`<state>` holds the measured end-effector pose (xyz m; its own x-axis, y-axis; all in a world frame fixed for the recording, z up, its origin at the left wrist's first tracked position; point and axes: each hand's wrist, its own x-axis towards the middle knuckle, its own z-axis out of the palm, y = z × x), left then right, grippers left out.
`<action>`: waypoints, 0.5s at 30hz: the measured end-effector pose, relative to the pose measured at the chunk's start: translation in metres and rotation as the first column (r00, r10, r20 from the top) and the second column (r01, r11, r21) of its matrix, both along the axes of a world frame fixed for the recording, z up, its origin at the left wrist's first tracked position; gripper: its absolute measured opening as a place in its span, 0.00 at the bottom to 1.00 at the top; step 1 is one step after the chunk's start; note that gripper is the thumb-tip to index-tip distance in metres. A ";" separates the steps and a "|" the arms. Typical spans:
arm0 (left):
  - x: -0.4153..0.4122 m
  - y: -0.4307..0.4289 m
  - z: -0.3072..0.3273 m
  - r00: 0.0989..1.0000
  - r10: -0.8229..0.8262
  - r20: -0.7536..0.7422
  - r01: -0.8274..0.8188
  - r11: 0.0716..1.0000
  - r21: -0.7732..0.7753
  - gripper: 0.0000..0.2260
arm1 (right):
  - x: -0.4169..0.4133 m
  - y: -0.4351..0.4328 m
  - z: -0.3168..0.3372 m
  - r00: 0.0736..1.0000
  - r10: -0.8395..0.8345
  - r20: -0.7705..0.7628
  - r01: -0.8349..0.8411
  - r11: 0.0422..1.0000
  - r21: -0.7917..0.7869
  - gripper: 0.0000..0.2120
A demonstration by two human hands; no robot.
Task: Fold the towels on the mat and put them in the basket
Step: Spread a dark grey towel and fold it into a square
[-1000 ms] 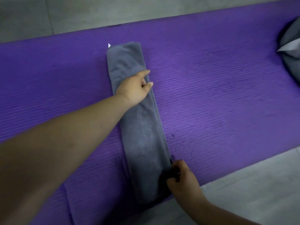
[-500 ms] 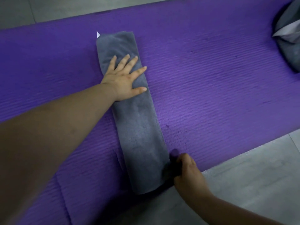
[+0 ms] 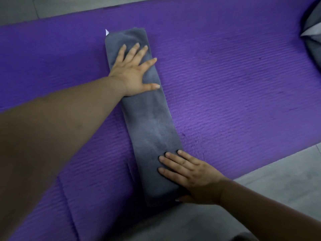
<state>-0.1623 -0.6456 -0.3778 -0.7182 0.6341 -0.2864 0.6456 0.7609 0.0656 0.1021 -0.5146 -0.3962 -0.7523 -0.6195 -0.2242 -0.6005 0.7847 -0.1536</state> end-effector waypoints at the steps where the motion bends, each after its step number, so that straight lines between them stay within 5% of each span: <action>1: -0.005 0.002 0.000 1.000 0.024 0.016 -0.024 1.000 -0.002 0.38 | 0.000 0.001 -0.001 1.000 0.003 0.003 -0.003 1.000 0.006 0.36; 8: -0.020 0.008 -0.005 0.986 0.058 0.159 -0.063 0.998 0.023 0.35 | -0.006 0.000 0.004 0.998 0.034 -0.044 -0.034 0.999 0.018 0.47; 12: -0.007 -0.001 0.011 0.955 0.173 0.240 -0.251 0.903 0.349 0.26 | -0.014 -0.004 0.014 0.993 0.071 -0.096 -0.070 0.997 0.009 0.32; 15: 0.047 -0.042 0.020 0.998 -0.021 0.056 -0.016 0.810 0.586 0.19 | -0.023 -0.005 0.026 0.994 0.065 -0.090 -0.074 0.992 -0.098 0.24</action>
<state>-0.1156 -0.6875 -0.3579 -0.7108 0.6963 0.0999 0.6281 0.5644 0.5357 0.0795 -0.5197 -0.3699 -0.7202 -0.6874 -0.0940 -0.6677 0.7235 -0.1753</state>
